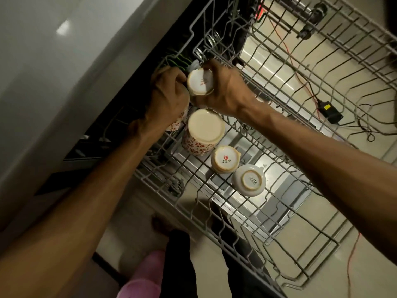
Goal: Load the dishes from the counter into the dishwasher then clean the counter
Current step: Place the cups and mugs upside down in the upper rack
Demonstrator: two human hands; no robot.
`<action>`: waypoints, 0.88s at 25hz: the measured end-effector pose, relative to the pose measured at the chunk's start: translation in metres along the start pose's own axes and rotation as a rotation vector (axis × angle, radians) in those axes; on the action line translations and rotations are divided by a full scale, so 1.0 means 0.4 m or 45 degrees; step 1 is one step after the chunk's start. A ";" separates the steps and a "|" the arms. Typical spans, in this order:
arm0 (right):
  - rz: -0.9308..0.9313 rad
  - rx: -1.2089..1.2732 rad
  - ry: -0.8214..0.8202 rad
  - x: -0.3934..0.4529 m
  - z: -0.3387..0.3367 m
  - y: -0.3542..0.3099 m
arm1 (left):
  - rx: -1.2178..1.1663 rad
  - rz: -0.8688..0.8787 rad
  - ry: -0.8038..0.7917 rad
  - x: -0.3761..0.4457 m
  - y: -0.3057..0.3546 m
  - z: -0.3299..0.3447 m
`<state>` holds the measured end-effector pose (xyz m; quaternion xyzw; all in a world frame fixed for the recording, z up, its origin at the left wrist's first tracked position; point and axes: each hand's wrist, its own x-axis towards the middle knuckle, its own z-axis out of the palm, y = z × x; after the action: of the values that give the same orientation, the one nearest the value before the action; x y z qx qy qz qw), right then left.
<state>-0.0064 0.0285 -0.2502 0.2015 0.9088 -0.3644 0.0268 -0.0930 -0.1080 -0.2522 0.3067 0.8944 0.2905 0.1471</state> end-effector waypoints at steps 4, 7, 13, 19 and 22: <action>0.019 -0.017 -0.043 0.008 0.009 -0.005 | 0.062 0.081 0.006 -0.001 -0.012 0.010; 0.016 -0.071 -0.099 0.013 0.007 -0.005 | 0.157 0.045 -0.060 0.003 -0.006 0.014; -0.028 -0.096 -0.114 0.015 0.011 0.010 | 0.223 0.006 -0.175 0.020 0.039 0.014; -0.109 -0.163 -0.210 0.015 0.021 0.032 | 0.223 -0.036 -0.272 0.041 0.034 0.013; -0.139 -0.217 -0.254 0.010 0.017 0.036 | 0.215 -0.058 -0.302 0.046 0.032 0.018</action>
<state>-0.0051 0.0345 -0.2653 0.1115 0.9389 -0.3049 0.1143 -0.0979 -0.0850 -0.2515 0.3297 0.8988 0.1725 0.2318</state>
